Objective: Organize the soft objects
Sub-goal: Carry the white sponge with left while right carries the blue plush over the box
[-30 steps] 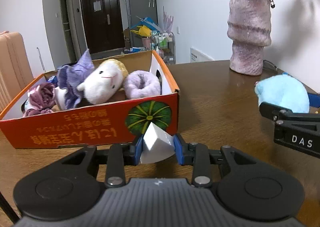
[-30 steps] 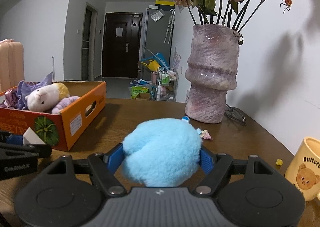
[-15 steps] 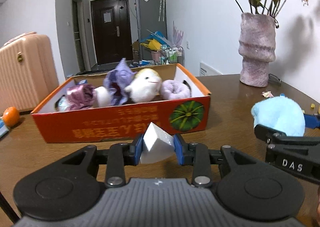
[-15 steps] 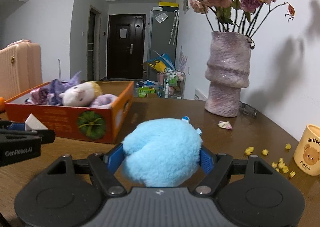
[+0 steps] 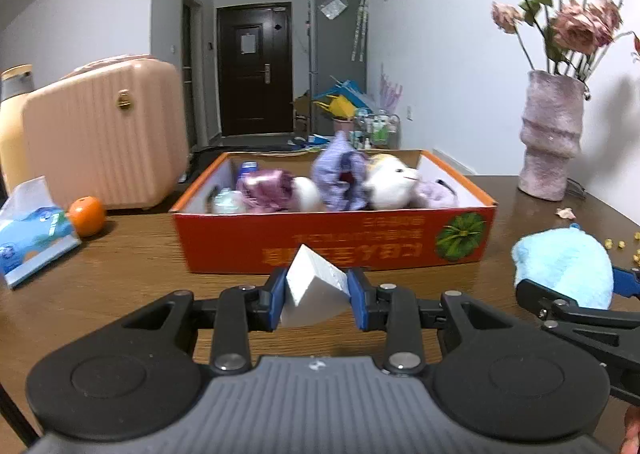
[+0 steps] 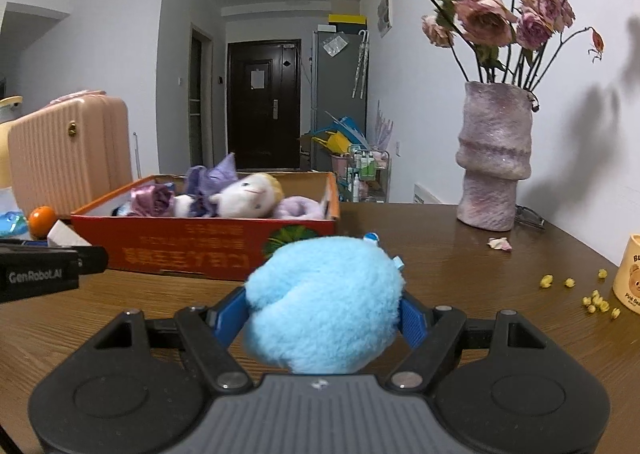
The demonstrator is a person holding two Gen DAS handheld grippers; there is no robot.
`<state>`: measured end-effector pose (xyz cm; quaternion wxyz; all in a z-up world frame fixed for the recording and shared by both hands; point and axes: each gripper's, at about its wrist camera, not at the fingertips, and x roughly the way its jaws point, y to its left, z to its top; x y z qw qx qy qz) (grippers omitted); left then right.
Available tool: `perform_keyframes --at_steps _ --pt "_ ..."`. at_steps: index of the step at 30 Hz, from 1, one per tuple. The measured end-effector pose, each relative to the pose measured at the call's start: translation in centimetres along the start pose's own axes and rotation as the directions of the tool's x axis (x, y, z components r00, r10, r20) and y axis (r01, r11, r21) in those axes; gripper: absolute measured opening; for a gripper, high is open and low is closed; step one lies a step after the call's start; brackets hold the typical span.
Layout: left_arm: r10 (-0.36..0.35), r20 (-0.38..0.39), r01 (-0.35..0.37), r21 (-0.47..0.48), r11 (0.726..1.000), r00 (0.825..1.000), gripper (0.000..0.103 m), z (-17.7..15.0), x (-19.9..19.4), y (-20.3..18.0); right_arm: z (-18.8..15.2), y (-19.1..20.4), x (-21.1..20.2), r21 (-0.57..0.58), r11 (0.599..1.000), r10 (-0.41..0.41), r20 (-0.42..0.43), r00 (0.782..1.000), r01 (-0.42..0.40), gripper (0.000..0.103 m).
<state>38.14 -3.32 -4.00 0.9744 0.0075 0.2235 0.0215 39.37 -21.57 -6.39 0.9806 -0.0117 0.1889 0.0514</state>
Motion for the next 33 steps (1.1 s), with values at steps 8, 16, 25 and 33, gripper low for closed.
perform_keyframes --at_steps 8,16,25,33 --pt "0.037 0.020 -0.036 -0.034 0.999 0.999 0.034 -0.2 -1.5 4.2 0.3 2.4 -1.6 0.027 1.000 0.007 0.066 0.998 -0.008 0.076" --pt "0.056 0.036 -0.054 -0.062 0.997 0.998 0.034 0.3 -1.8 5.9 0.8 3.8 -1.7 0.030 0.999 0.018 0.113 0.993 -0.021 0.076" --pt "0.074 0.072 -0.068 -0.079 0.995 0.995 0.034 1.0 -1.4 6.5 1.9 5.3 -0.1 0.026 0.999 0.040 0.159 0.987 -0.045 0.076" --pt "0.090 0.073 -0.080 -0.124 0.989 0.993 0.034 2.5 0.9 7.1 3.1 5.7 2.6 0.019 0.998 0.047 0.176 0.983 -0.051 0.077"
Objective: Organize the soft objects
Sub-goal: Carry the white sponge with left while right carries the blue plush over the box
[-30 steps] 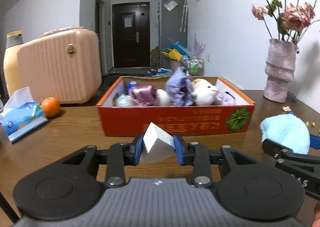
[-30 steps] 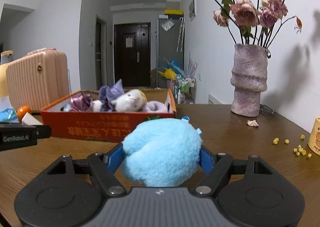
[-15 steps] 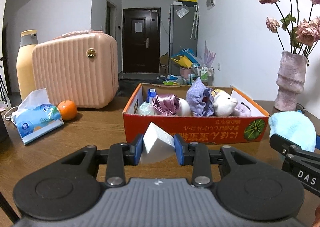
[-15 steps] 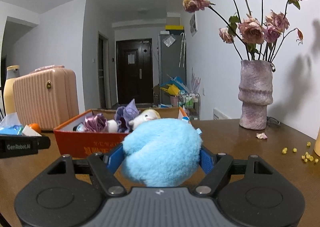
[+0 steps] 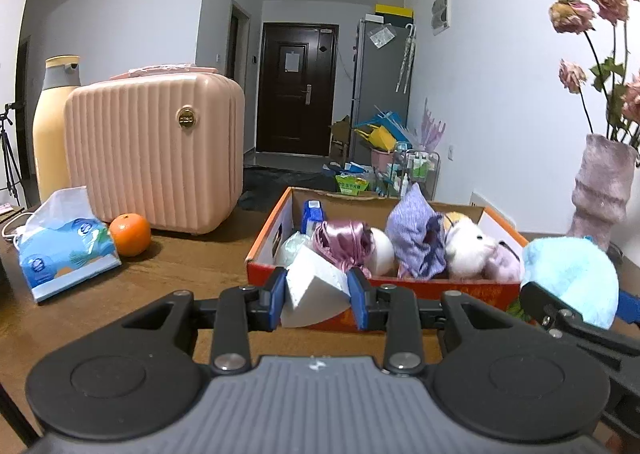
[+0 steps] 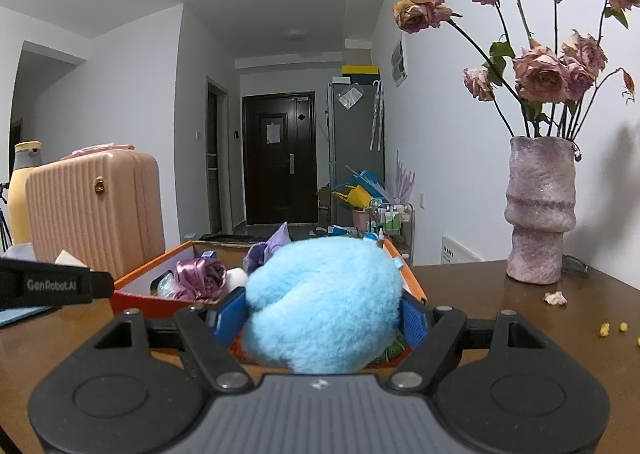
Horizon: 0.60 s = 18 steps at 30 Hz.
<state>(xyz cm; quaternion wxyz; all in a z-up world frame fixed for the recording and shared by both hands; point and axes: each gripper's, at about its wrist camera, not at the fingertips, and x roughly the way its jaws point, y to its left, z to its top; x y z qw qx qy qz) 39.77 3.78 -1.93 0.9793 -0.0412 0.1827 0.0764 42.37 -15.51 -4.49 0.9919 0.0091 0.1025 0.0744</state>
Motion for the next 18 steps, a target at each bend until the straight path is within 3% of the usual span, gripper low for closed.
perform_keyframes --at_steps 18 --pt "0.010 0.013 -0.010 -0.040 0.999 1.000 0.034 3.1 8.0 -2.7 2.6 -2.4 9.0 0.015 1.000 -0.003 0.019 1.000 0.002 0.077"
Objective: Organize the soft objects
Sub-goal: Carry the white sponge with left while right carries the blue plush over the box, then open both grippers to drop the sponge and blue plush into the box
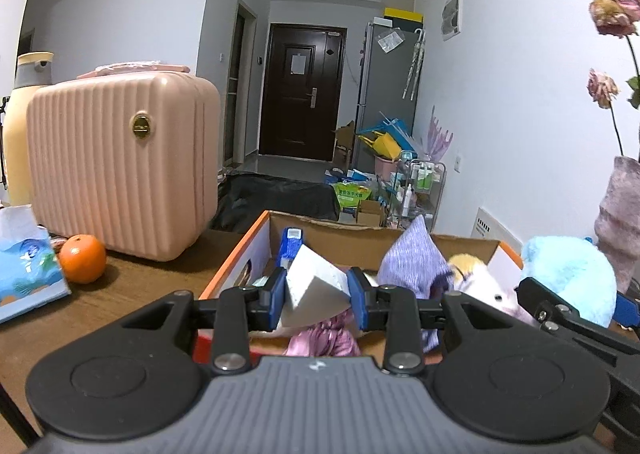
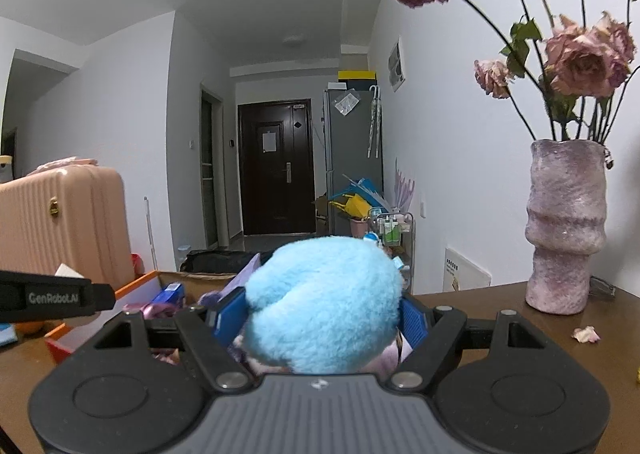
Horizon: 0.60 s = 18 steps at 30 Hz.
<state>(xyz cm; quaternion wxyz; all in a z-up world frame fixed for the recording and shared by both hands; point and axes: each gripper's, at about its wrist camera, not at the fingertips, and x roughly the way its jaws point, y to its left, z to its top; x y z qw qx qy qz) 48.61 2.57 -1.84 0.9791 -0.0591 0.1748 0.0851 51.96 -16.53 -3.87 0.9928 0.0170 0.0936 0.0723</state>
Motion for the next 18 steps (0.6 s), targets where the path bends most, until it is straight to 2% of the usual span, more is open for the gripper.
perform_keyframes --at_steps 3,8,15,18 --pt "-0.001 -0.001 0.001 -0.007 1.000 1.000 0.034 0.5 1.4 -0.4 0.8 -0.7 1.7 0.000 1.000 -0.004 -0.010 1.000 0.004 0.077" --pt "0.010 0.006 -0.010 -0.002 1.000 1.000 0.034 1.1 3.7 -1.1 1.6 -1.5 5.2 0.007 0.999 0.040 -0.079 0.996 -0.040 0.077" --pt "0.024 0.009 -0.024 0.010 1.000 1.000 0.034 1.5 6.1 -1.9 2.6 -1.9 8.2 0.020 0.996 0.091 -0.108 0.990 -0.090 0.077" --pt "0.031 0.012 -0.031 0.016 0.999 0.999 0.034 1.6 6.9 -2.2 2.9 -1.6 9.2 0.002 0.997 0.083 -0.129 0.988 -0.083 0.077"
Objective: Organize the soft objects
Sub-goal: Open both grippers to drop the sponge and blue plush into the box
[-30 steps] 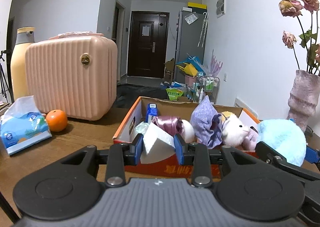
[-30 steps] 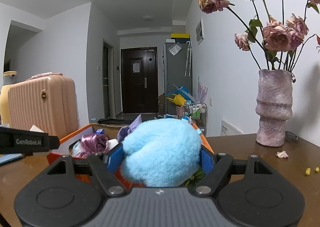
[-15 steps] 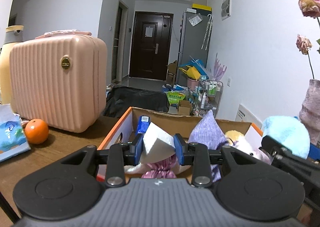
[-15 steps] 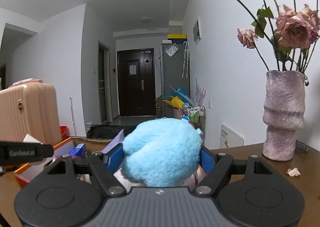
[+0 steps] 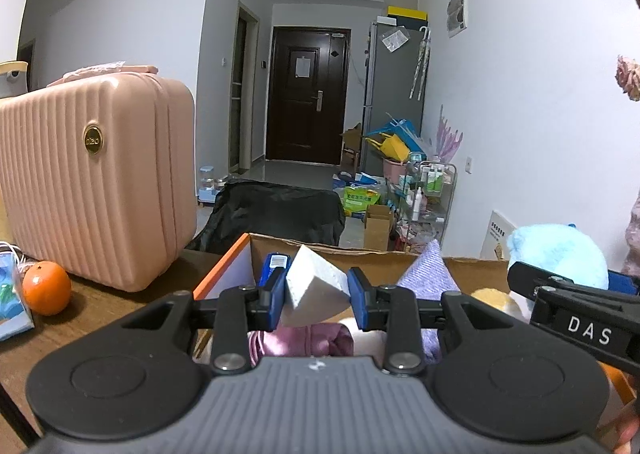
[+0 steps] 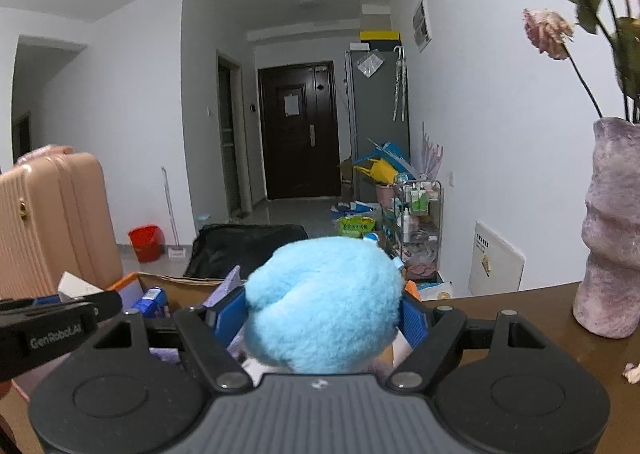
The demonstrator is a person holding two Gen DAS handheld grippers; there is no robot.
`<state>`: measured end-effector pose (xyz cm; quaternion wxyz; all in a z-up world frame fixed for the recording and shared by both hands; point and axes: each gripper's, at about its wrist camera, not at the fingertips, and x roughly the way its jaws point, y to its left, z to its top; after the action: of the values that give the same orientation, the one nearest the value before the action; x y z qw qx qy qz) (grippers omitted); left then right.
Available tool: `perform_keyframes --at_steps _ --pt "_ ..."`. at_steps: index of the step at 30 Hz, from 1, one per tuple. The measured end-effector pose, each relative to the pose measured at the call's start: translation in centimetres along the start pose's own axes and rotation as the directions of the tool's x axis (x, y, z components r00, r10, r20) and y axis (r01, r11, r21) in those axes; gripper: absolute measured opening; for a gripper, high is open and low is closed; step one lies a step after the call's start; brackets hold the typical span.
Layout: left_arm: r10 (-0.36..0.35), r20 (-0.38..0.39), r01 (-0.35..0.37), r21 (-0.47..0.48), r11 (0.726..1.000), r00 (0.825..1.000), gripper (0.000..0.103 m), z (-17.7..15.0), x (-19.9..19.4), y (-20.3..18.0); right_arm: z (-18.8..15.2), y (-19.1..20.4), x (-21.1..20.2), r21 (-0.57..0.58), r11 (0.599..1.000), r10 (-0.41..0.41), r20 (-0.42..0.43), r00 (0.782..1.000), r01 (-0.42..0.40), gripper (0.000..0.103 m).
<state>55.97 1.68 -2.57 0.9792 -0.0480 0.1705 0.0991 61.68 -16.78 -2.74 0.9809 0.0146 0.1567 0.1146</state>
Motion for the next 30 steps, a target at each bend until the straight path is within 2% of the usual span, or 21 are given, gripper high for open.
perform_keyframes --at_steps 6,9,11,12,14,16,18,20,22,30 --pt "0.009 0.001 -0.009 0.006 1.000 1.000 0.034 0.2 1.6 -0.5 0.8 -0.1 1.5 0.005 1.000 -0.003 -0.024 1.000 0.003 0.080" --pt "0.010 -0.004 -0.010 0.015 1.000 1.000 0.038 0.2 2.4 -0.7 0.7 -0.5 1.9 0.028 0.999 -0.023 -0.035 0.999 0.024 0.092" --pt "0.013 -0.007 -0.013 0.022 1.000 1.000 0.048 0.0 2.7 -0.7 0.7 -1.0 1.9 0.049 0.998 -0.029 -0.032 0.999 0.030 0.103" --pt "0.008 -0.012 -0.008 0.018 1.000 1.000 0.051 0.0 2.7 -0.7 0.7 -1.1 1.7 0.062 0.998 -0.030 -0.026 0.999 0.032 0.103" --pt "0.008 -0.005 -0.007 0.006 1.000 1.000 0.071 0.0 2.6 -0.4 0.8 -1.5 1.6 0.080 0.997 -0.021 -0.020 1.000 0.023 0.103" --pt "0.015 0.004 -0.015 -0.001 1.000 1.000 0.080 0.0 2.4 -0.1 0.7 -1.7 1.4 0.095 0.995 -0.013 -0.014 1.000 0.014 0.103" --pt "0.013 0.003 -0.013 -0.024 1.000 1.000 0.101 0.0 2.3 0.1 0.7 -1.8 1.3 0.101 0.995 -0.011 -0.010 1.000 0.012 0.103" --pt "0.008 -0.006 -0.009 -0.047 0.999 1.000 0.103 0.0 2.4 0.4 0.6 -1.8 1.3 0.102 0.995 -0.009 -0.003 1.000 0.010 0.103" --pt "0.036 0.007 -0.035 -0.066 0.997 0.999 0.103 0.0 2.2 0.7 0.5 -1.7 1.1 0.103 0.995 -0.011 0.007 1.000 0.010 0.103" --pt "0.065 0.017 -0.064 -0.055 0.996 0.998 0.103 0.4 2.1 1.0 0.0 -1.2 -0.2 0.074 0.997 -0.019 0.051 0.999 0.015 0.103"
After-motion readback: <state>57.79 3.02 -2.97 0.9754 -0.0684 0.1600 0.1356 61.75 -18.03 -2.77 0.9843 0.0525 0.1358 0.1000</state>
